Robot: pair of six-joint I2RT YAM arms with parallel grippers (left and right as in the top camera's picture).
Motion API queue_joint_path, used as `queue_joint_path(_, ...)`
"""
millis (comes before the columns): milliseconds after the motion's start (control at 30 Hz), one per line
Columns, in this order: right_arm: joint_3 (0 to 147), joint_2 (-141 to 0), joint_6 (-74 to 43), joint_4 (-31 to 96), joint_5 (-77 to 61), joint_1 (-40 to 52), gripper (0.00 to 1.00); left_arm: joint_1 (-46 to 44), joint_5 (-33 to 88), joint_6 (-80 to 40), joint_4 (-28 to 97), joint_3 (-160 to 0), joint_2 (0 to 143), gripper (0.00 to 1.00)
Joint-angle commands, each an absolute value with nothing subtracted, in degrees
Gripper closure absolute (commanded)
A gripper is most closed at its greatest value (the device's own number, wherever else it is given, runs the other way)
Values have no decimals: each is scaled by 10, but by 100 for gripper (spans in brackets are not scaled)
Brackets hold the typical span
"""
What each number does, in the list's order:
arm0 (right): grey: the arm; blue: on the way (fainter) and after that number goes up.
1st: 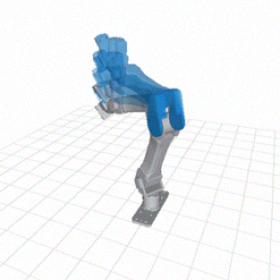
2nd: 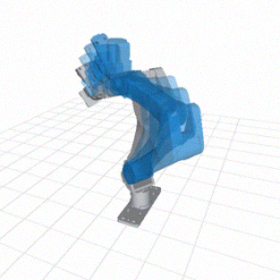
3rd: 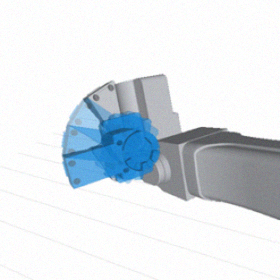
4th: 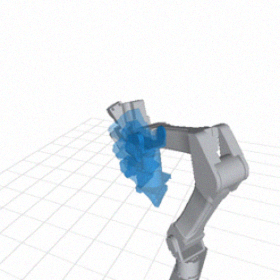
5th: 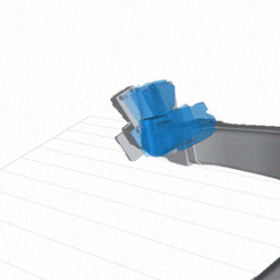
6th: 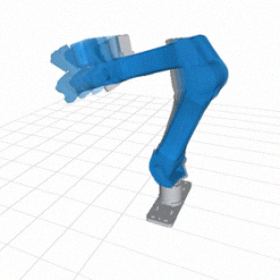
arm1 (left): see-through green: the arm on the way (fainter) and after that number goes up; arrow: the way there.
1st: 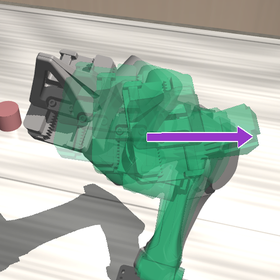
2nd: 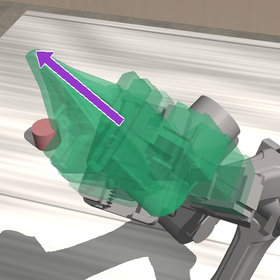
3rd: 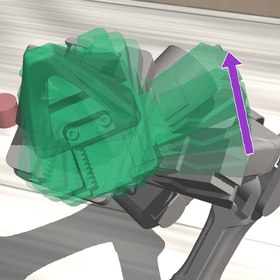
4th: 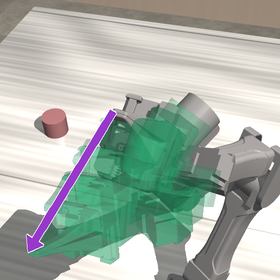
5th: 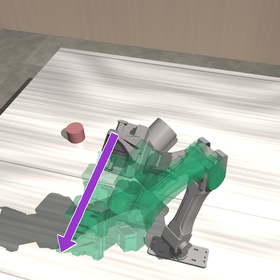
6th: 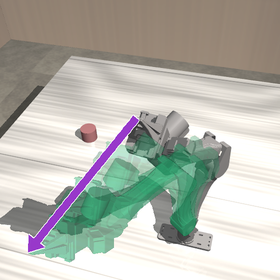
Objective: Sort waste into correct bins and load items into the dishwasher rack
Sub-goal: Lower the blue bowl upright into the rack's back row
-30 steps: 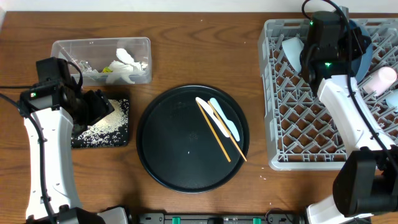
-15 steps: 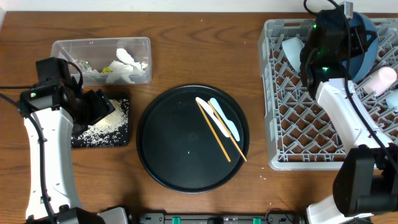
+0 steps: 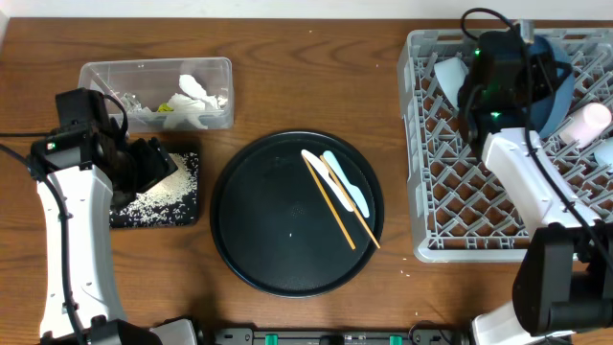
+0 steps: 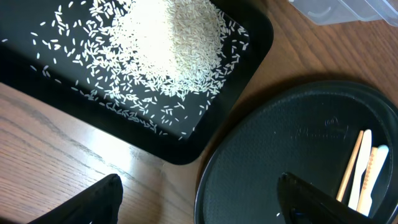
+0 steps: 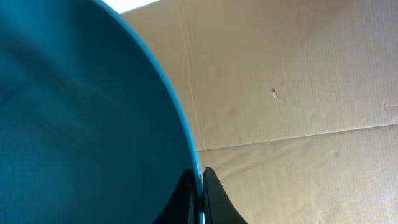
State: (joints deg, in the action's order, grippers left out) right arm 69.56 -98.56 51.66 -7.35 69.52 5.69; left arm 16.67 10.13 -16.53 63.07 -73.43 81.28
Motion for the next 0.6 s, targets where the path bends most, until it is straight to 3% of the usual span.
queue_joint_path(0, 676, -991, 493, -65, 695, 69, 99, 168, 100, -168, 633, -742, 812, 19)
queue_joint_path(100, 676, -991, 493, -67, 701, 77, 94, 168, 100, -168, 634, -742, 812, 19)
queue_joint_path(300, 676, -991, 418, -66, 720, 103, 39, 168, 100, -168, 632, -742, 812, 19)
queue_joint_path(367, 676, -991, 380, -66, 725, 113, 27, 168, 100, -168, 632, -742, 812, 19)
queue_joint_path(567, 676, -989, 348, -66, 727, 151, 25, 168, 100, -168, 632, -742, 812, 19)
